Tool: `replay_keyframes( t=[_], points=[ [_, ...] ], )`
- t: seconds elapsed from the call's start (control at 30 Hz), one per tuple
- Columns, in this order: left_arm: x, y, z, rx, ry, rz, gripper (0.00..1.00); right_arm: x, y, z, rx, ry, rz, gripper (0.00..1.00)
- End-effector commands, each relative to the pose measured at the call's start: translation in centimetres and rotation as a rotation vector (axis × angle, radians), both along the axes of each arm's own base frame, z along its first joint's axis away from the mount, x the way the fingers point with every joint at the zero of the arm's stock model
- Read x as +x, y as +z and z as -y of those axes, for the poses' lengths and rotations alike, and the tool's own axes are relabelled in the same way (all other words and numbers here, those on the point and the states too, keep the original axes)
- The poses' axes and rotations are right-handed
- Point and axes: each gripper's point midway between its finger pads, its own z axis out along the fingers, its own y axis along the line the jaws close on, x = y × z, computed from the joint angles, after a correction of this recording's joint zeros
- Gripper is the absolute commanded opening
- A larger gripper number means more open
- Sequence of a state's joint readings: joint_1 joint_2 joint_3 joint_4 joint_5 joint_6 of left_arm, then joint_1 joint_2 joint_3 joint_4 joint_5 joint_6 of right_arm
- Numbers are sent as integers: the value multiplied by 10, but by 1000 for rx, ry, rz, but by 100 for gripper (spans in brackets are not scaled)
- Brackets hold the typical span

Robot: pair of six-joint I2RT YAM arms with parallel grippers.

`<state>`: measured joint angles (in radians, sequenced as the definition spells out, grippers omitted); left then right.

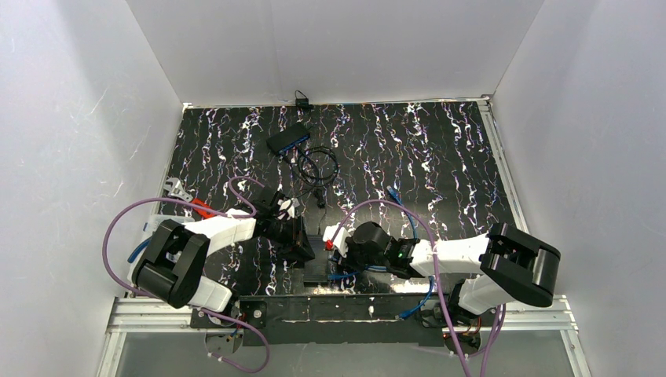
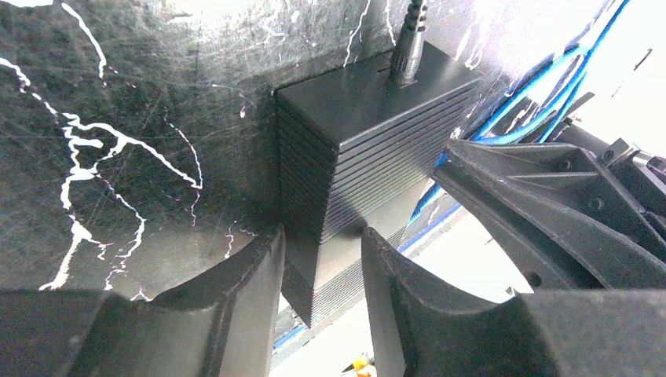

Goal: Insert the plug into the switch port
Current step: Insert the connector into the switch port.

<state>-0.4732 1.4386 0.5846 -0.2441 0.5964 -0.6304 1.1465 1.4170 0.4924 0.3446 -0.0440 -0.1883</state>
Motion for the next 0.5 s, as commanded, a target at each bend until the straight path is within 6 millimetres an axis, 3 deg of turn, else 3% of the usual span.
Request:
replay_keyframes(
  t=[0.0, 0.47],
  points=[
    [1, 2, 2, -5, -18, -2, 37, 0, 24, -19, 126, 26, 32, 1],
    [-1, 2, 3, -7, -22, -8, 35, 6, 39, -22, 169, 8, 66, 1]
  ],
)
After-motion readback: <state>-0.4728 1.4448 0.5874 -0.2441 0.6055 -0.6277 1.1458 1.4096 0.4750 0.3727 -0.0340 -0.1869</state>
